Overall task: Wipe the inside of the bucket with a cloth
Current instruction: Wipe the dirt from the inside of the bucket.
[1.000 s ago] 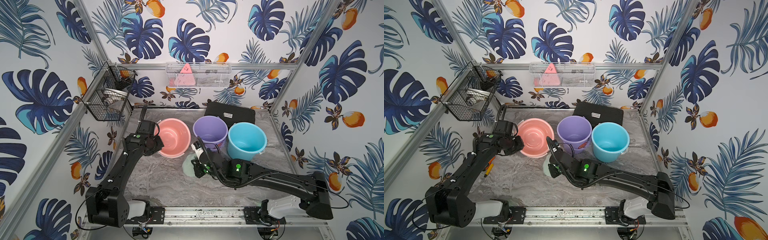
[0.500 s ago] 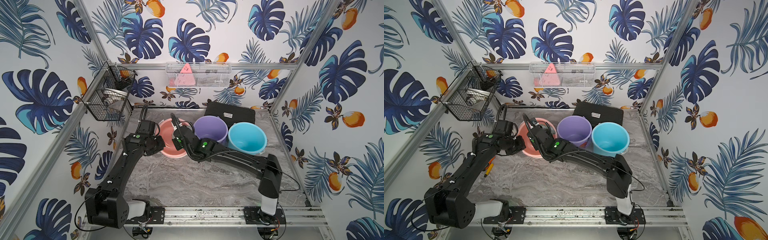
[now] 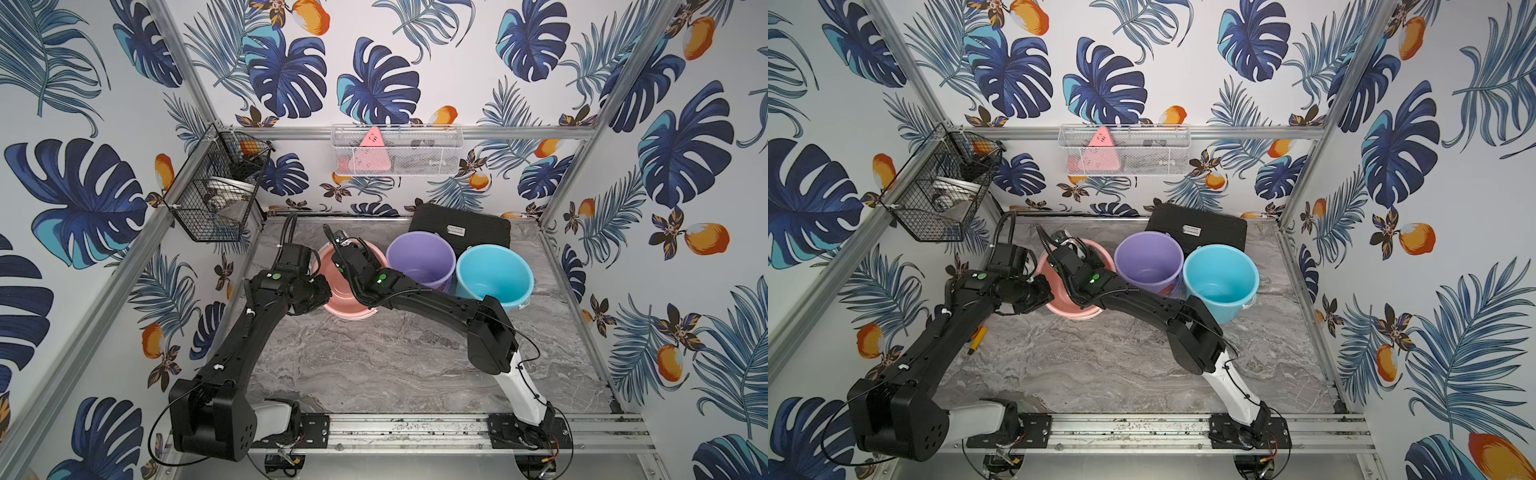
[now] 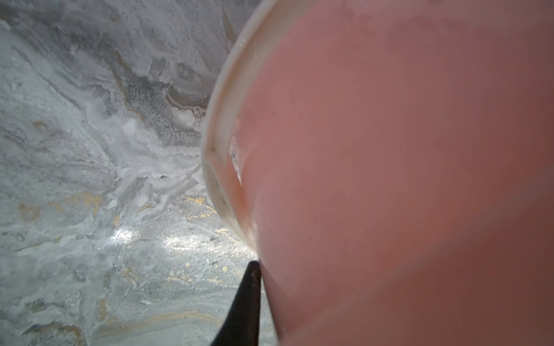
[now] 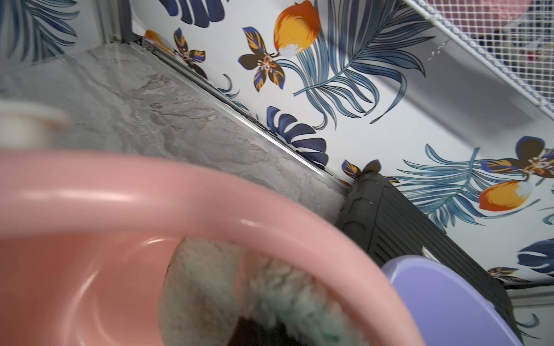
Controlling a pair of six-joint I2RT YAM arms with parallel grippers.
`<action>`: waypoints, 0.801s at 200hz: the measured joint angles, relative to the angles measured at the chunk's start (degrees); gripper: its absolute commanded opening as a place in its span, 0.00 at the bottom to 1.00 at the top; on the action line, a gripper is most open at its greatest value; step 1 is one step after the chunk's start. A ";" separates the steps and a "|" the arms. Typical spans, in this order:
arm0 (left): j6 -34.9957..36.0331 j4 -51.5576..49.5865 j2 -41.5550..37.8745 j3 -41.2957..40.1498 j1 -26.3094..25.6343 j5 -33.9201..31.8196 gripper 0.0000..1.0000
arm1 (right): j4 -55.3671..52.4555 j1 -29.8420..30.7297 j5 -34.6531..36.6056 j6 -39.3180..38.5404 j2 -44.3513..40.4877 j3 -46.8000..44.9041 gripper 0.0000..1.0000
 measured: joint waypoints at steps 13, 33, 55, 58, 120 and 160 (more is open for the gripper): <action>-0.02 1.29 -0.04 0.72 0.00 0.02 0.00 | -0.90 -1.18 0.46 0.04 -0.02 -0.02 0.00; -0.17 2.25 -0.04 1.44 -0.24 0.00 0.00 | -2.16 -2.16 0.37 2.12 -1.70 -2.10 0.00; -0.02 1.70 0.07 2.25 -0.26 -0.13 0.00 | -5.20 -2.25 -0.28 5.38 -5.46 -5.97 0.00; 0.04 1.66 0.11 2.40 -0.28 -0.13 0.00 | -5.88 -2.29 -0.48 6.01 -6.08 -6.47 0.00; 1.46 -2.43 1.49 4.35 -0.50 0.52 0.00 | -16.06 -2.16 -14.16 21.07 -14.12 -13.07 0.00; 1.27 -5.01 2.32 4.92 -0.31 -4.09 0.00 | -21.20 0.48 -24.44 26.40 -15.50 -15.43 0.00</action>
